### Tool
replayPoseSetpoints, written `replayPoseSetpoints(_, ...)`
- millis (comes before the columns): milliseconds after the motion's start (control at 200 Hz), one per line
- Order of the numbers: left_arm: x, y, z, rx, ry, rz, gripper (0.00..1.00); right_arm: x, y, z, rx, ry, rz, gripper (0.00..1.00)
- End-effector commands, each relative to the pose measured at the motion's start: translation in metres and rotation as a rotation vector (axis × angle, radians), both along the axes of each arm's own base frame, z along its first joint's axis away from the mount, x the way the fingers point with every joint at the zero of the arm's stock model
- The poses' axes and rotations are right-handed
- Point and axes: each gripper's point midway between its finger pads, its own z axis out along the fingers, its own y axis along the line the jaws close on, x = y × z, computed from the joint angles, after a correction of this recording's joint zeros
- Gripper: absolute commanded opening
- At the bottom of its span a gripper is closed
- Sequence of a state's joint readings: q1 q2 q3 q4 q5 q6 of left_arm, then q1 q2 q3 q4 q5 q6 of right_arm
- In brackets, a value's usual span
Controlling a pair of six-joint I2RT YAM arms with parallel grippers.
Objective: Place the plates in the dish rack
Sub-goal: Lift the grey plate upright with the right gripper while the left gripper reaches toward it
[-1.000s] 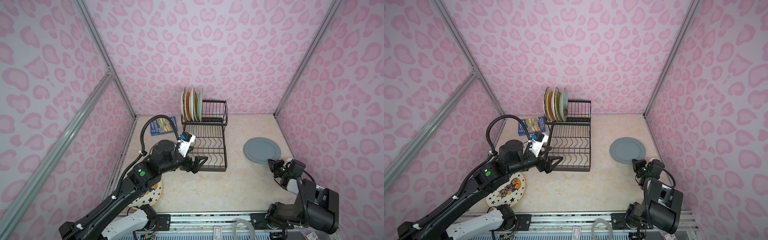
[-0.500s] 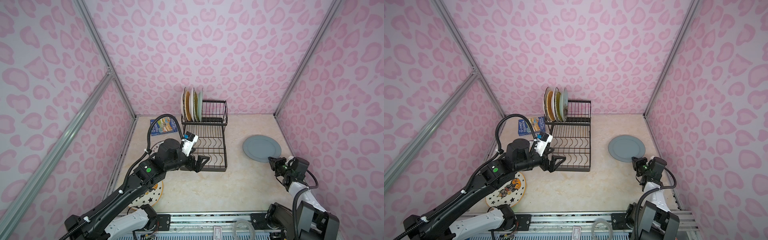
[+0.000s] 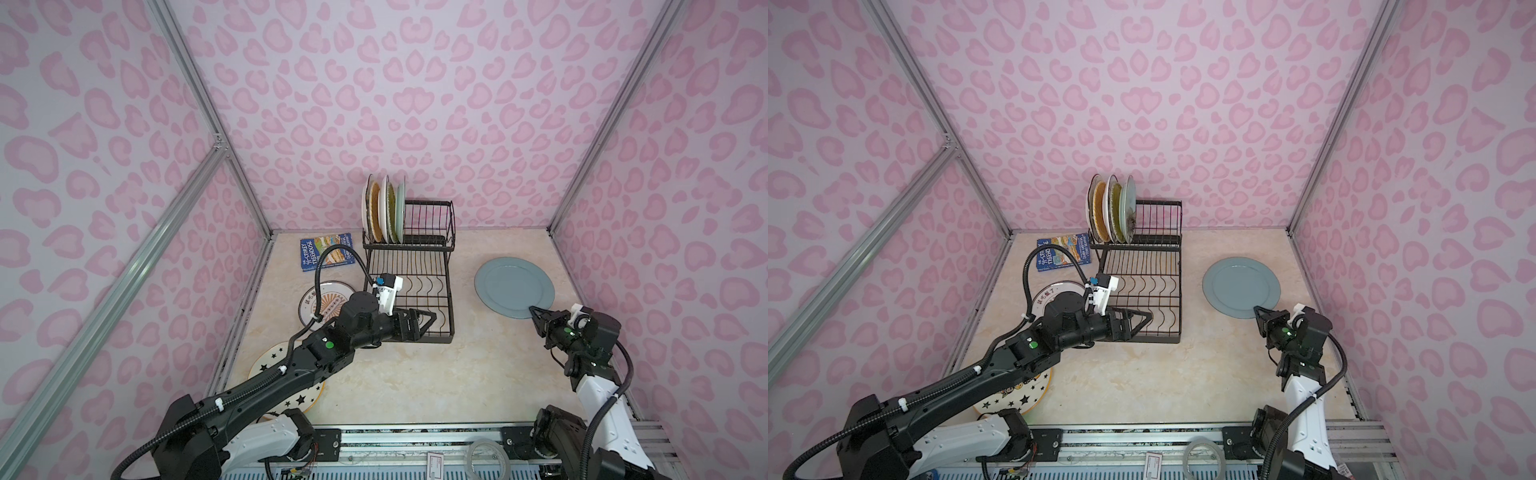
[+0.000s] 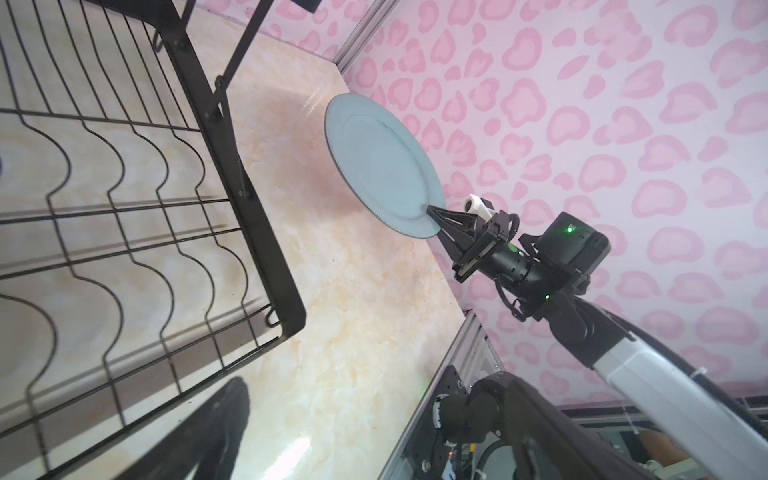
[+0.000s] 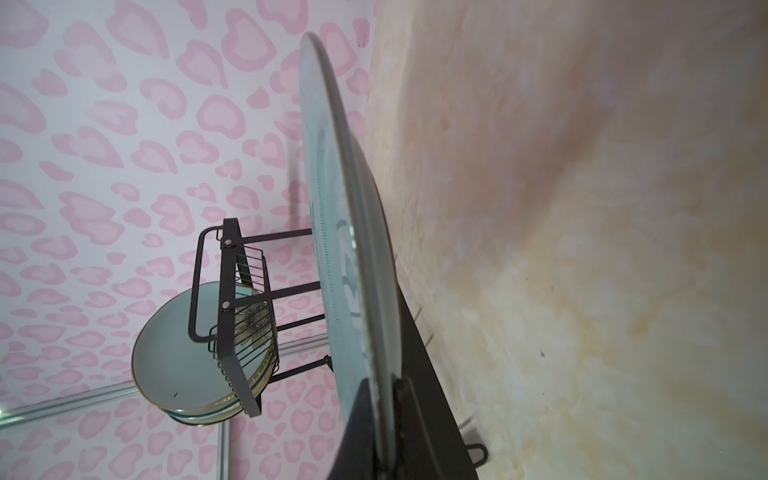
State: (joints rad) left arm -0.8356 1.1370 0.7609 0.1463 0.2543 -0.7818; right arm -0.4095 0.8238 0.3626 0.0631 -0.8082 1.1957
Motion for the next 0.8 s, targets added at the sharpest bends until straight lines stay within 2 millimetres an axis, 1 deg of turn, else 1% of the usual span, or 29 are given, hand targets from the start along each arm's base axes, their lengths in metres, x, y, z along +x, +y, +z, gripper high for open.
replayPoseSetpoints(0, 0.009, -0.017, 0.022, -0.159, 0.014, 0.051, 0.98, -0.002, 0.016, 0.016, 0.006, -0.063, 0.053, 0.0)
replayPoseSetpoints(105, 0.01, -0.03, 0.01, -0.188, 0.064, 0.076, 0.98, -0.008, 0.029, 0.02, 0.009, -0.074, 0.072, 0.0)
replayPoseSetpoints(235, 0.012, -0.044, -0.003, -0.225, 0.132, 0.111, 0.99, -0.016, 0.034, 0.026, 0.006, -0.093, 0.063, 0.0)
replayPoseSetpoints(375, 0.016, -0.058, -0.017, -0.272, 0.209, 0.132, 1.0, -0.021, 0.046, 0.032, 0.019, -0.103, 0.093, 0.0)
replayPoseSetpoints(560, 0.02, -0.089, -0.029, -0.293, 0.278, 0.118, 0.93, -0.023, 0.061, 0.038, 0.019, -0.119, 0.123, 0.0)
replayPoseSetpoints(615, 0.023, -0.095, -0.036, -0.296, 0.306, 0.126, 0.91, -0.024, 0.064, 0.039, 0.02, -0.12, 0.13, 0.0)
replayPoseSetpoints(795, 0.03, -0.107, -0.043, -0.321, 0.348, 0.14, 0.77, -0.026, 0.07, 0.042, 0.024, -0.128, 0.145, 0.0)
